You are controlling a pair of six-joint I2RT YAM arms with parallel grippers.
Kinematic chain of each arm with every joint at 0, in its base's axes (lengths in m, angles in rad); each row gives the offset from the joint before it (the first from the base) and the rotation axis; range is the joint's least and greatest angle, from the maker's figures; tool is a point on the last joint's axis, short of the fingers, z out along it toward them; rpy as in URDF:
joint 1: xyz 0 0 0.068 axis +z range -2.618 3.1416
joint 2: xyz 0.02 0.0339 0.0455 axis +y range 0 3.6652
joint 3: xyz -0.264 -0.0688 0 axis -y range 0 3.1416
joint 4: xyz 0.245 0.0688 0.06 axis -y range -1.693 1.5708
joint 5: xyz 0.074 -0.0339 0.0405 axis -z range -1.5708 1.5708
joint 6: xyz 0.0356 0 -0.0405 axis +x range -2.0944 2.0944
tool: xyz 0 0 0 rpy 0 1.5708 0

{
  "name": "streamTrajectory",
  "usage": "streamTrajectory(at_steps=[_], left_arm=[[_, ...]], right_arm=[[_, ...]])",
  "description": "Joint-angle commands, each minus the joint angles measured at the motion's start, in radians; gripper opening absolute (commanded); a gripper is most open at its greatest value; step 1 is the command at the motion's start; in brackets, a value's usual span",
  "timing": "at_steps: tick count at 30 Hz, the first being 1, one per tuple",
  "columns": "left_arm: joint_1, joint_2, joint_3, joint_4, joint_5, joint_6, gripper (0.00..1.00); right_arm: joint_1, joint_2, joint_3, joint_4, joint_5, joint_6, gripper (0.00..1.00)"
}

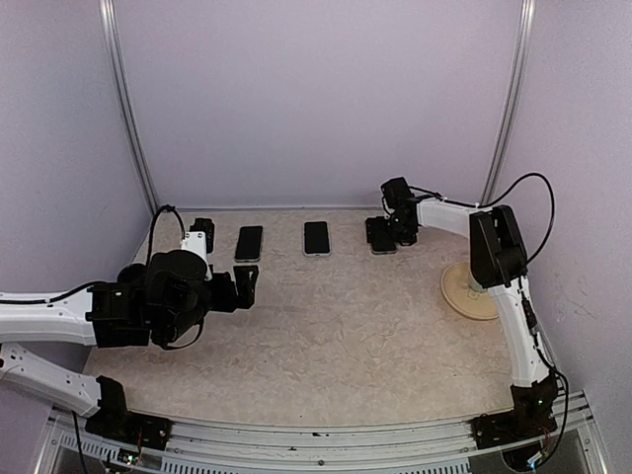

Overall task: Put the phone into the phone case
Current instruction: Reset both arms

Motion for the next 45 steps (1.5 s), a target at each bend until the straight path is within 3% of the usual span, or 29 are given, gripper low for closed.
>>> streamTrajectory(at_steps=[1,10,21,34,45], left_arm=[[0.03,-0.014,0.038,-0.016,-0.031,0.057,0.99],[0.155,-0.043,0.05,0.0,-0.023,0.151,0.99],[0.266,-0.084,0.003,0.121,0.062,0.288,0.99],[0.43,-0.21,-0.063,0.224,0.314,0.347,0.99],[0.514,-0.317,-0.104,0.162,0.391,0.37,0.99]], right_arm=[[-0.011,-0.213,-0.139,0.042,-0.048,-0.04,1.0],[0.011,-0.751,-0.733,0.236,-0.074,-0.098,1.0],[0.058,-1.28,-1.176,0.269,-0.071,-0.142,1.0],[0.06,-1.756,-1.443,0.277,-0.079,-0.162,1.0],[0.06,-1.851,-1.477,0.266,-0.084,-0.159,1.0]])
